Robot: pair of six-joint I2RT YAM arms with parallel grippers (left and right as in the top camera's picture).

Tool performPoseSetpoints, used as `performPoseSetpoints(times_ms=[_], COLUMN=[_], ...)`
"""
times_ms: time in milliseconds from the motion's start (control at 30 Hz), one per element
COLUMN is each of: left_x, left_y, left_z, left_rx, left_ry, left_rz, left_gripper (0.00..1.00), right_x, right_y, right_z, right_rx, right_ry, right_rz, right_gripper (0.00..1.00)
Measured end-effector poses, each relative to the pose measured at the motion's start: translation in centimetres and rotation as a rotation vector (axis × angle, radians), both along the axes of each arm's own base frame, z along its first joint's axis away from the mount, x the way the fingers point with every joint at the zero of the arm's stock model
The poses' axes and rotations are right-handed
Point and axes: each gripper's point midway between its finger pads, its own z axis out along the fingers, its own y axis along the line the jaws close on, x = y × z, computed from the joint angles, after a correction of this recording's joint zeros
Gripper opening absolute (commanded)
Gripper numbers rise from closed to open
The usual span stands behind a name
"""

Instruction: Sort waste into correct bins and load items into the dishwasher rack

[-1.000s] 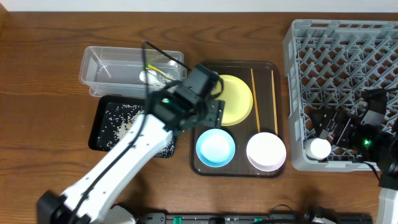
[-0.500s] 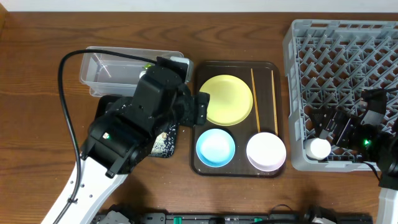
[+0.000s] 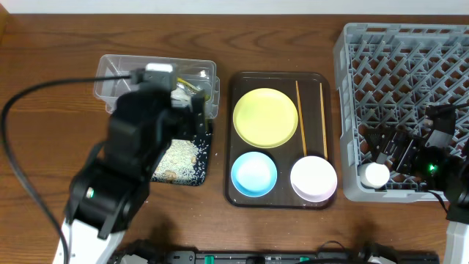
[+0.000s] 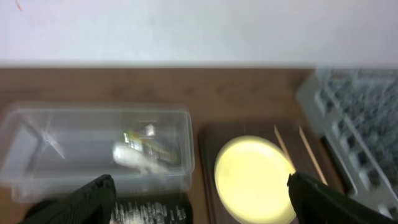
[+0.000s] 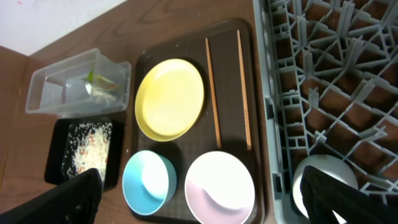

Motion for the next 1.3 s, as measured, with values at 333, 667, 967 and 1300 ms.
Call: performPoseSetpoints(times_ms=[333,667,967,1300], left_x=[-2.7,-6.0,-6.6,-6.7], left_y=[2.7,3.6,4.6,4.6], left_z=[-6.1,-12.2,-17.0,-17.8], left_rx=[-0.021,-0.051,-0.048,-0.049], left_ry=[-0.222,-0.340,-0.348,-0.347], left_rz=[-0.009,-0.013,0.017,0.013], left_gripper=[0.91,0.91,0.91,0.91], right_x=[0.0,0.0,0.0,0.0], right_y=[0.0,0.0,0.0,0.0], right_z=[0.1,0.1,0.1,0.1], right_rx=[0.001,0.002,0.001,0.001], right_ry=[-0.003,-0.003,-0.003,-0.004], right_rz=[0.002,0.002,0.002,0.002], right_gripper=[0.99,0.99,0.99,0.99])
